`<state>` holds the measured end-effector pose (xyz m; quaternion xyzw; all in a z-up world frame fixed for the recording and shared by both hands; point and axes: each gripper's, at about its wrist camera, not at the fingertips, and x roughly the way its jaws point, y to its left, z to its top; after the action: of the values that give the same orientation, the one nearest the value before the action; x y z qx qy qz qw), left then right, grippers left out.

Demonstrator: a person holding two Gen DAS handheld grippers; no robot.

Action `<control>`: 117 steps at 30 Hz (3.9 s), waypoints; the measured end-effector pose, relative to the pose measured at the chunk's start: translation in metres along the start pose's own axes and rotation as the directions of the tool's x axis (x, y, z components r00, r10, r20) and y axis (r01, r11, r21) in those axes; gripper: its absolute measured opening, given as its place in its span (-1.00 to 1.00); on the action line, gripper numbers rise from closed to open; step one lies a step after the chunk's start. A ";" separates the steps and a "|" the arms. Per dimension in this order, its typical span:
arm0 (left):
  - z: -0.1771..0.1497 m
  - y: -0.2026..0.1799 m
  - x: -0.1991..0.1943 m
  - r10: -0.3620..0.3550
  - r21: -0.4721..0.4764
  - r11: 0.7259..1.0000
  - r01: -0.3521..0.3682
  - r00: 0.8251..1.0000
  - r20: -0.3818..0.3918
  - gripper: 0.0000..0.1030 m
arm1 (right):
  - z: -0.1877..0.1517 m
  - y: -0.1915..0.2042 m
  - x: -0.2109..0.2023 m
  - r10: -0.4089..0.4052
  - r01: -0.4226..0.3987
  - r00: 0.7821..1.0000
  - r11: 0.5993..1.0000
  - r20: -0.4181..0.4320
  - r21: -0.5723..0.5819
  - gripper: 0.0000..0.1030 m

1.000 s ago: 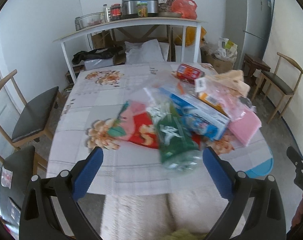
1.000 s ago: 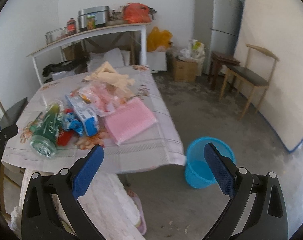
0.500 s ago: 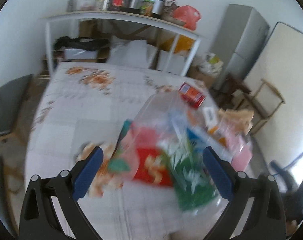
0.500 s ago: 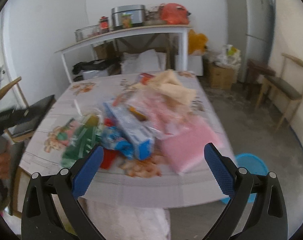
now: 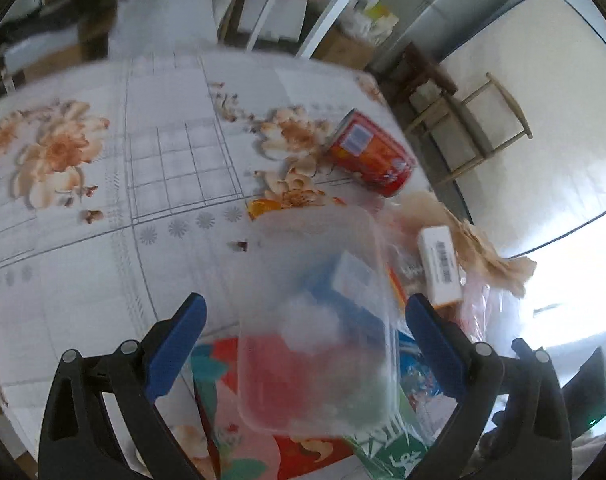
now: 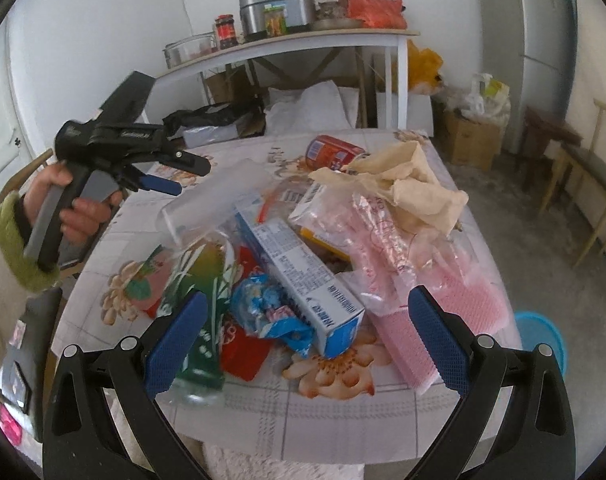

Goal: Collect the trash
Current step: 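Grasp the clear plastic container with the left tool while the right tool grasps crumpled tan paper, then carry the container and tan paper over the blue wastebasket with both tools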

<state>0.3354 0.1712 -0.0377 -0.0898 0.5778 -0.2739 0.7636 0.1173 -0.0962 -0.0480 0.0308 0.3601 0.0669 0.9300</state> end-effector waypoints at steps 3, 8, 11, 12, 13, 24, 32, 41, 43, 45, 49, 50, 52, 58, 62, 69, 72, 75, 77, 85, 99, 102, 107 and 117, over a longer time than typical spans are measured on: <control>0.013 0.012 0.020 -0.042 -0.051 0.998 0.037 0.994 -0.104 0.89 | 0.003 -0.005 0.006 -0.004 0.004 1.000 1.000 -0.010 0.009 0.86; 0.018 0.016 0.037 -0.108 -0.080 0.992 0.095 0.976 -0.191 0.89 | 0.006 -0.008 0.010 0.001 0.000 1.000 1.000 -0.013 0.024 0.86; 0.021 0.014 0.045 -0.138 -0.105 0.988 0.117 0.964 -0.226 0.89 | 0.007 -0.007 0.010 0.001 -0.001 1.000 1.000 -0.006 0.024 0.86; 0.021 0.014 0.045 -0.147 -0.108 0.986 0.125 0.962 -0.229 0.89 | 0.009 -0.006 0.011 0.001 -0.001 1.000 1.000 -0.004 0.026 0.86; 0.021 0.011 0.044 -0.149 -0.103 0.986 0.128 0.962 -0.230 0.89 | 0.009 -0.006 0.010 0.002 -0.002 1.000 1.000 -0.001 0.029 0.86; 0.015 0.006 0.041 -0.082 -0.082 0.994 0.067 0.977 -0.197 0.61 | 0.012 -0.022 -0.016 -0.005 0.002 0.998 0.999 0.057 0.043 0.86; 0.003 0.029 0.003 -0.112 -0.155 0.983 0.101 0.992 -0.060 0.57 | 0.055 -0.059 -0.026 0.070 -0.076 0.989 0.996 0.133 0.044 0.86; -0.037 0.046 -0.060 -0.090 -0.199 0.972 0.124 0.982 0.169 0.57 | 0.093 -0.112 0.080 0.319 -0.320 0.929 0.947 -0.189 0.027 0.86; -0.046 0.051 -0.066 -0.099 -0.215 0.967 0.140 0.977 0.189 0.56 | 0.092 -0.120 0.104 0.373 -0.372 0.892 0.927 -0.254 0.055 0.86; -0.053 0.055 -0.069 -0.101 -0.231 0.962 0.147 0.974 0.200 0.57 | 0.093 -0.125 0.119 0.412 -0.401 0.865 0.911 -0.286 0.098 0.78; -0.063 0.058 -0.073 -0.092 -0.242 0.960 0.144 0.973 0.212 0.57 | 0.097 -0.130 0.147 0.465 -0.434 0.822 0.885 -0.329 0.167 0.34; -0.063 0.058 -0.073 -0.092 -0.244 0.959 0.144 0.972 0.215 0.57 | 0.098 -0.128 0.149 0.471 -0.438 0.815 0.882 -0.338 0.174 0.27; -0.066 0.060 -0.073 -0.096 -0.251 0.956 0.151 0.971 0.220 0.57 | 0.099 -0.129 0.152 0.477 -0.437 0.806 0.879 -0.351 0.190 0.01; -0.069 0.064 -0.072 -0.093 -0.263 0.952 0.154 0.969 0.229 0.57 | 0.097 -0.139 0.147 0.498 -0.438 0.804 0.866 -0.324 0.243 -0.54; -0.070 0.063 -0.073 -0.093 -0.266 0.951 0.155 0.968 0.231 0.56 | 0.096 -0.151 0.145 0.522 -0.442 0.802 0.845 -0.289 0.301 -0.73; -0.072 0.063 -0.078 -0.081 -0.266 0.952 0.149 0.965 0.249 0.56 | 0.102 -0.165 0.131 0.534 -0.451 0.828 0.817 -0.174 0.359 -0.86; -0.074 0.062 -0.080 -0.075 -0.268 0.952 0.145 0.964 0.257 0.56 | 0.107 -0.171 0.123 0.534 -0.461 0.837 0.805 -0.118 0.374 -0.88; -0.076 0.059 -0.085 -0.068 -0.264 0.954 0.142 0.960 0.270 0.55 | 0.114 -0.176 0.112 0.536 -0.475 0.842 0.792 -0.064 0.383 -0.89; -0.077 0.055 -0.093 -0.059 -0.258 0.956 0.137 0.956 0.288 0.55 | 0.120 -0.178 0.101 0.530 -0.482 0.847 0.790 -0.029 0.378 -0.90; -0.076 -0.006 -0.133 -0.097 -0.139 0.978 0.158 0.925 0.366 0.55 | 0.127 -0.192 0.020 0.487 -0.504 0.862 0.788 0.142 0.353 -0.90; 0.005 -0.292 -0.003 -0.313 0.219 0.927 0.303 0.950 0.013 0.55 | -0.026 -0.324 -0.088 0.114 -0.222 0.974 0.647 0.196 0.730 -0.90; 0.019 -0.359 0.090 -0.227 0.246 0.935 0.257 0.963 -0.144 0.55 | -0.069 -0.357 -0.075 0.081 -0.161 0.987 0.544 0.139 0.823 -0.90; 0.011 -0.410 0.232 -0.030 0.292 0.948 0.123 0.953 -0.302 0.55 | -0.135 -0.412 -0.023 0.061 -0.061 0.997 0.347 0.042 0.936 -0.90; 0.016 -0.432 0.406 0.176 0.313 0.947 -0.065 0.923 -0.341 0.83 | -0.184 -0.507 0.097 0.100 0.045 0.993 0.167 -0.063 0.985 -0.02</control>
<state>0.2886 -0.4036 -0.1745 0.1142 0.6664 -0.3210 0.6632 0.1160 -0.5815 -0.3021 0.6259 0.3693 -0.1629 0.6673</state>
